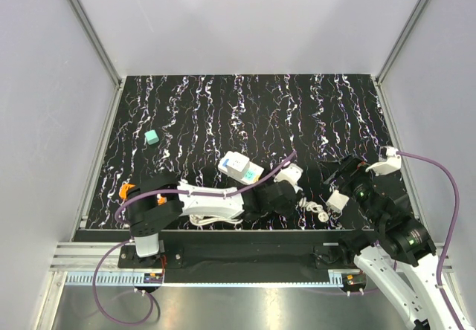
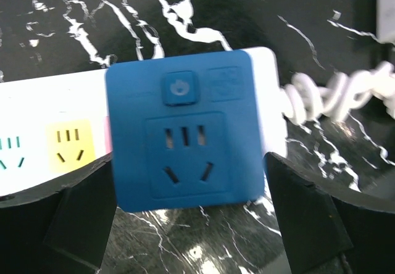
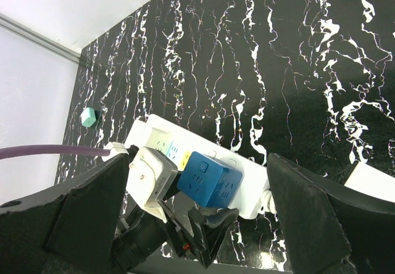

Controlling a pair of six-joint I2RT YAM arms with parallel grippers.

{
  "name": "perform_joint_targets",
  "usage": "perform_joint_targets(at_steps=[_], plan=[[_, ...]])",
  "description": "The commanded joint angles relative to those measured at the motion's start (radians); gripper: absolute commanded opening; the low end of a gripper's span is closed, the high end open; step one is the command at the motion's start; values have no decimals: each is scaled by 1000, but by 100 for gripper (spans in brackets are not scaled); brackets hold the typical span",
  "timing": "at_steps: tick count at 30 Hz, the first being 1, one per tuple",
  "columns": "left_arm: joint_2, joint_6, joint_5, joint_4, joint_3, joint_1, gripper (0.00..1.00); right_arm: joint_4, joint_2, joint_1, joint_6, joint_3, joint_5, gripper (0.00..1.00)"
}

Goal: Insert the plug

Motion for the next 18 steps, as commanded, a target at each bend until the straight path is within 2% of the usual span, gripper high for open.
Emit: perform_joint_targets(at_steps=[1,7,18], plan=[[-66,19,69,-32,56,-2,99,41,0,5,-2,10,5,100],[-61,18,98,-156,142,-5,99,38,-11,5,-11,16,3,100],[-53,-22,38,-339,211,-12,99,36,-23,5,-19,25,6,100]])
